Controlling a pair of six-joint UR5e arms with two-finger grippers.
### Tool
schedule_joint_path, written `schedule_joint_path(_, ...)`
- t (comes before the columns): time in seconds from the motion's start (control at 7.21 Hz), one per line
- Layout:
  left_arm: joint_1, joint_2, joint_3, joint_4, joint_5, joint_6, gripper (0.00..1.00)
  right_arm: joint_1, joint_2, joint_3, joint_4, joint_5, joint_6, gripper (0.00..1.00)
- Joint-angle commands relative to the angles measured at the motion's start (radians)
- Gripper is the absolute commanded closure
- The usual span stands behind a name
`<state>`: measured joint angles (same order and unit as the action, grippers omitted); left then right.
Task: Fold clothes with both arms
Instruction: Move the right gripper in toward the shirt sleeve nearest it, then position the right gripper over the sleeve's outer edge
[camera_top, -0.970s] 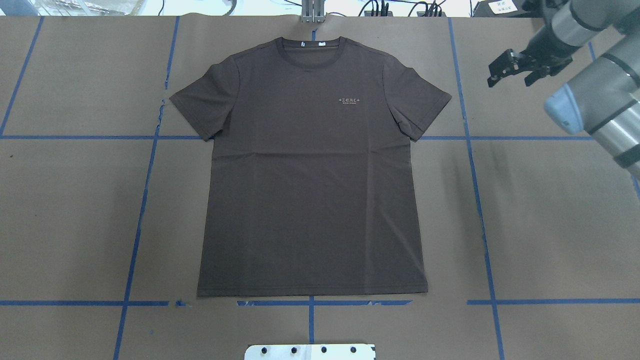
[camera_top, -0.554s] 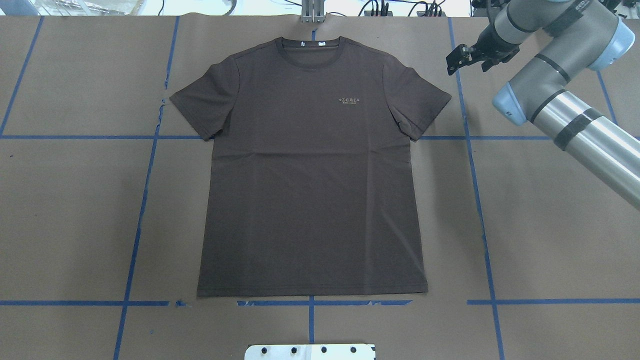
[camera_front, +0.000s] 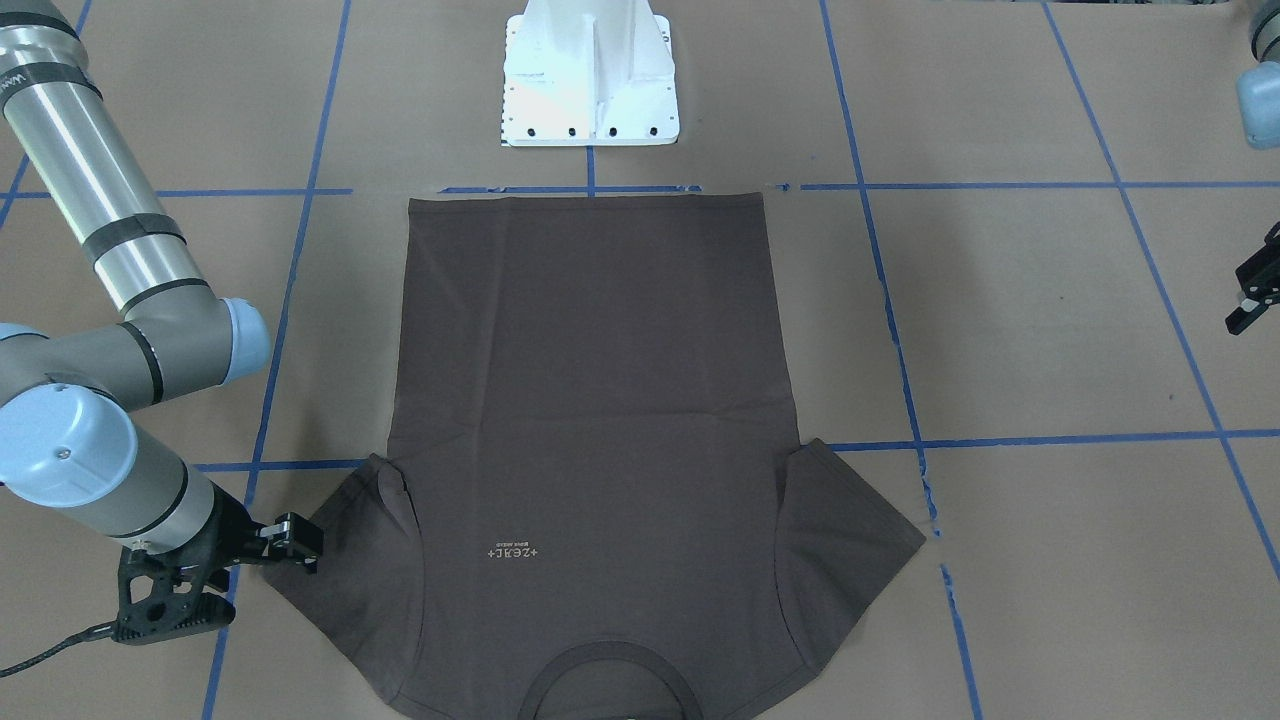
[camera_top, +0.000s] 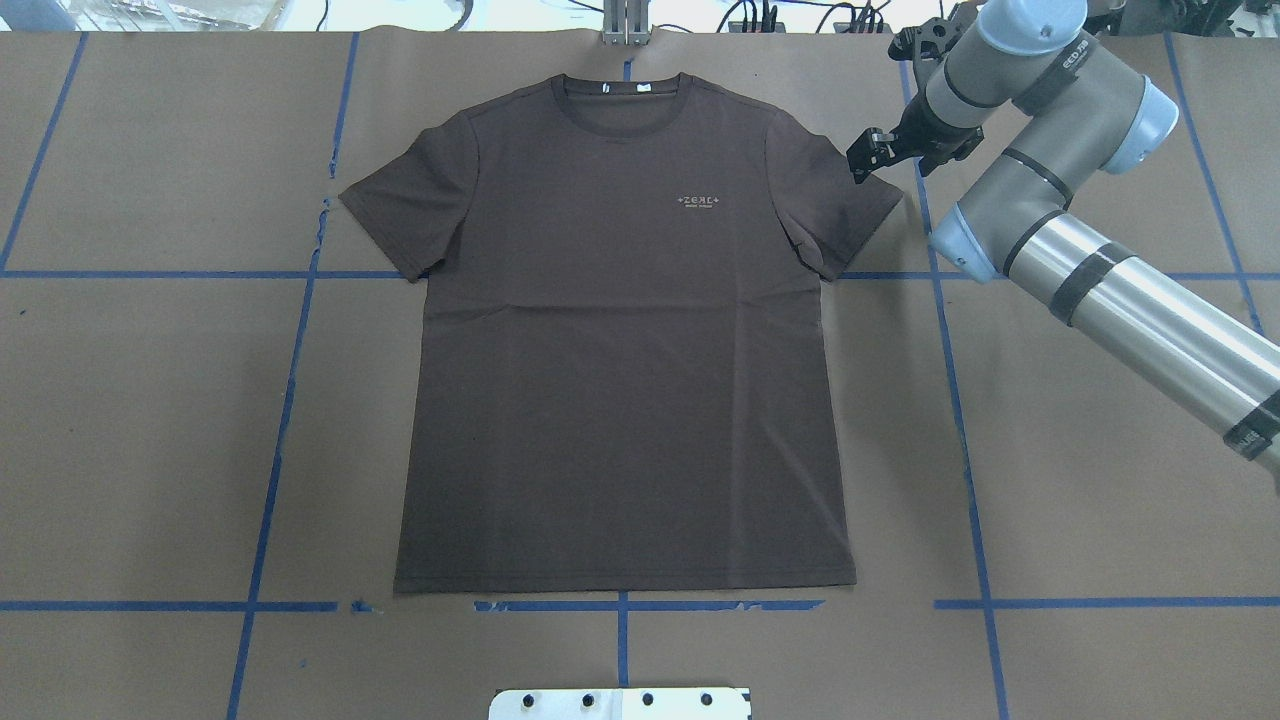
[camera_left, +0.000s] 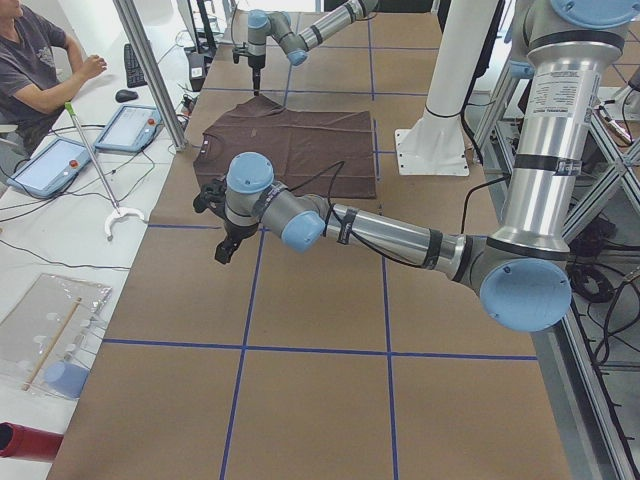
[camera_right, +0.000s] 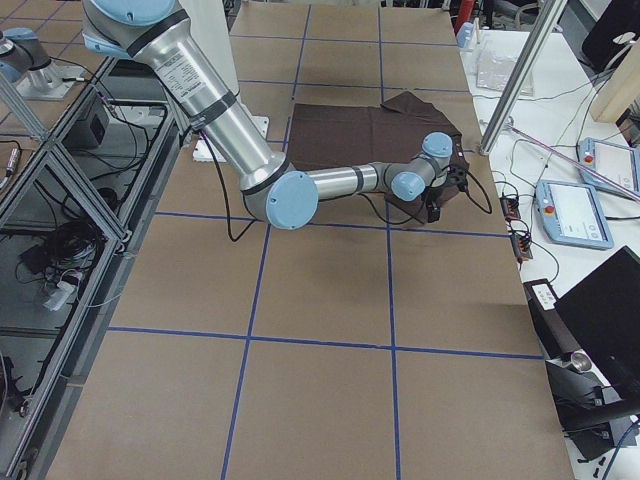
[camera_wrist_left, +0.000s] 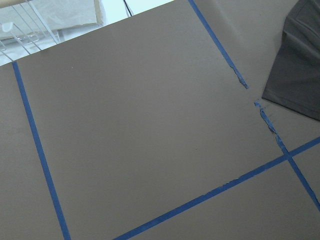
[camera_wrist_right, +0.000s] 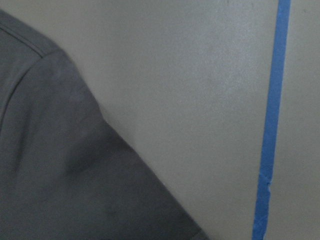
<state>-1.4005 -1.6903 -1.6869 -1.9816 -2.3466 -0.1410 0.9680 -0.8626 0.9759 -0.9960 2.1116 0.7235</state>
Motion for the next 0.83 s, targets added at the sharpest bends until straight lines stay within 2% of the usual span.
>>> schedule_joint_path(0.0, 0.0, 0.0, 0.0, 0.0, -0.002, 0.0, 0.0, -0.011, -0.001, -0.022, -0.001, -0.004, 0.005, 0.1)
schedule_joint_path(0.14, 0.0, 0.0, 0.0, 0.0, -0.002, 0.0, 0.0, -0.011, 0.001, -0.026, -0.001, -0.007, 0.004, 0.16)
schedule_joint_path(0.28, 0.0, 0.001, 0.001, 0.001, -0.002, 0.0, 0.0, -0.011, 0.002, -0.026, -0.001, -0.007, 0.005, 0.32)
schedule_joint_path(0.55, 0.0, 0.003, 0.001, 0.0, -0.002, 0.001, 0.0, -0.011, 0.008, -0.028, -0.003, -0.007, 0.005, 0.71)
schedule_joint_path(0.69, -0.002, 0.004, 0.001, 0.0, -0.002, 0.0, 0.0, -0.011, 0.008, -0.028, -0.003, -0.007, 0.005, 0.97)
